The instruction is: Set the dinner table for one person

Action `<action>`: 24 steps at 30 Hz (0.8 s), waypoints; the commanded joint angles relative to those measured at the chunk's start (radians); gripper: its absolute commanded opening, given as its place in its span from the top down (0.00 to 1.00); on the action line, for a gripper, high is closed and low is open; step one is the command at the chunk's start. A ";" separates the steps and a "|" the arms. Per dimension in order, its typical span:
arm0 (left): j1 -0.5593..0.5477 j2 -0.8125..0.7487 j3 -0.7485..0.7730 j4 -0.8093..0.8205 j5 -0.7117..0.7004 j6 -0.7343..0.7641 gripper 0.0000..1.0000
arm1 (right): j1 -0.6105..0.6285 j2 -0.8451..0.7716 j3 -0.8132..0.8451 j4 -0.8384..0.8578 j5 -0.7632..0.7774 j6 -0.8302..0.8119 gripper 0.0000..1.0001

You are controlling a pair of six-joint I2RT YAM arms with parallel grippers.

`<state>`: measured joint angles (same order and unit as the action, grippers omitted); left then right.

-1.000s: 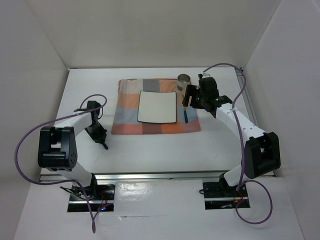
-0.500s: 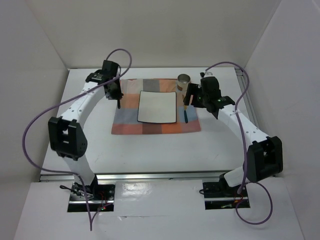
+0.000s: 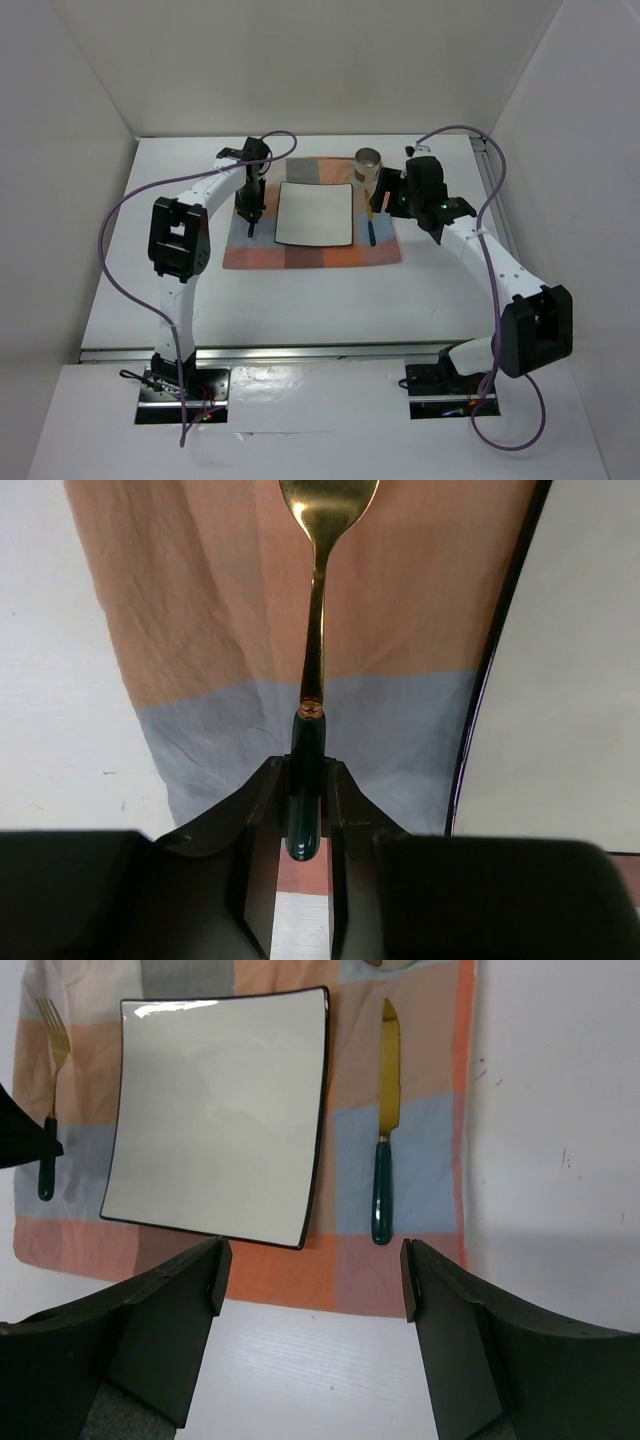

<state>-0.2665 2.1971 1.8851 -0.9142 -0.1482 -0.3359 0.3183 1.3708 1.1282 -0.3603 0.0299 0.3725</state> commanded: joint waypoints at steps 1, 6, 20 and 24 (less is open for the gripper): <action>-0.005 0.003 0.023 -0.006 0.013 0.008 1.00 | 0.007 -0.029 -0.021 0.000 0.004 0.005 0.19; -0.014 0.036 0.023 0.028 0.051 -0.012 1.00 | 0.007 -0.038 -0.031 0.000 0.004 0.005 0.19; -0.034 0.072 0.014 0.018 -0.045 -0.097 0.61 | -0.002 -0.038 -0.031 -0.031 0.041 0.005 0.09; -0.034 0.021 0.014 0.018 -0.056 -0.106 0.51 | -0.002 -0.056 -0.031 -0.049 0.051 0.005 0.05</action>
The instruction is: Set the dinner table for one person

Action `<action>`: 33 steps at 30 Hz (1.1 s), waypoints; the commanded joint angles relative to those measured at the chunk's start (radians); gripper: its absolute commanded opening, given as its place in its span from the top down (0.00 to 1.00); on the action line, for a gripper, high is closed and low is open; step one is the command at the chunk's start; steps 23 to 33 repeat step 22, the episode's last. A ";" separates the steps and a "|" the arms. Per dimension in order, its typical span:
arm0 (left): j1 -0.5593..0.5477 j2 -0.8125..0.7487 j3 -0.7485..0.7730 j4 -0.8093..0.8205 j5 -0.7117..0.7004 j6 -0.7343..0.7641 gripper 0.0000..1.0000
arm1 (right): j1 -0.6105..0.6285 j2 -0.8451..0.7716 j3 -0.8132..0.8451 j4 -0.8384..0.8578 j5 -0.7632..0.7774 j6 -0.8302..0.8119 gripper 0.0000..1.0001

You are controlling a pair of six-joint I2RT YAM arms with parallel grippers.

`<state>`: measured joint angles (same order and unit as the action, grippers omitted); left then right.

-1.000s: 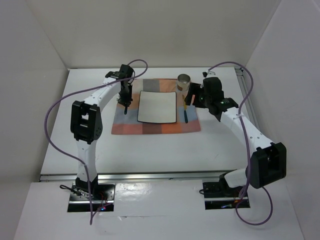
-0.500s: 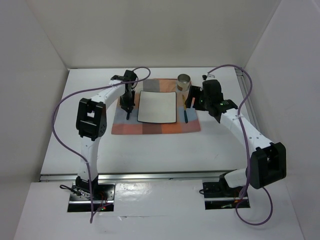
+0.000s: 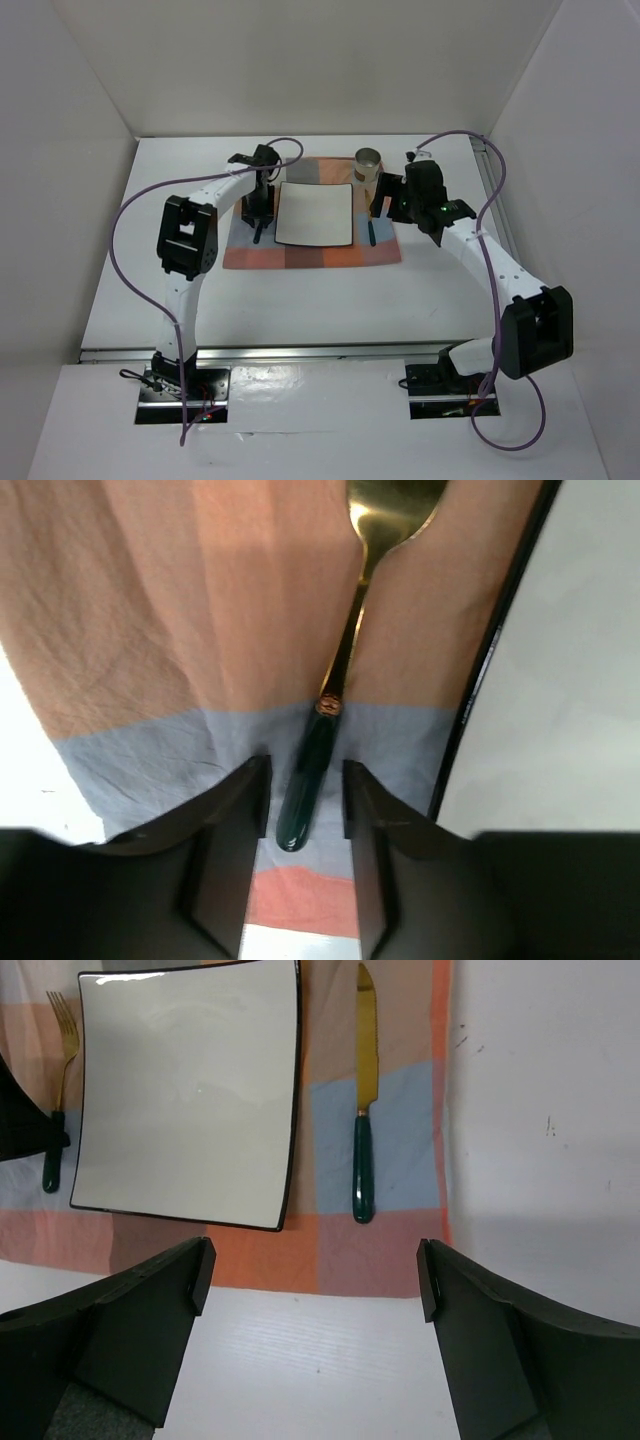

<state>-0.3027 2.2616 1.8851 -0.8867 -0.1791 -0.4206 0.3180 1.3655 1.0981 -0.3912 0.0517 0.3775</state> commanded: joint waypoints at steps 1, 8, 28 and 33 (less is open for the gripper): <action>0.002 -0.043 0.034 -0.023 -0.039 -0.021 0.48 | -0.002 -0.051 0.008 -0.018 0.039 0.000 0.05; 0.002 -0.158 0.164 -0.127 -0.049 0.028 0.33 | -0.002 -0.033 0.120 -0.159 0.149 0.046 0.00; 0.002 -0.677 -0.112 0.101 0.119 0.039 0.33 | -0.020 -0.017 0.230 -0.377 0.280 0.184 0.00; 0.002 -0.677 -0.112 0.101 0.119 0.039 0.33 | -0.020 -0.017 0.230 -0.377 0.280 0.184 0.00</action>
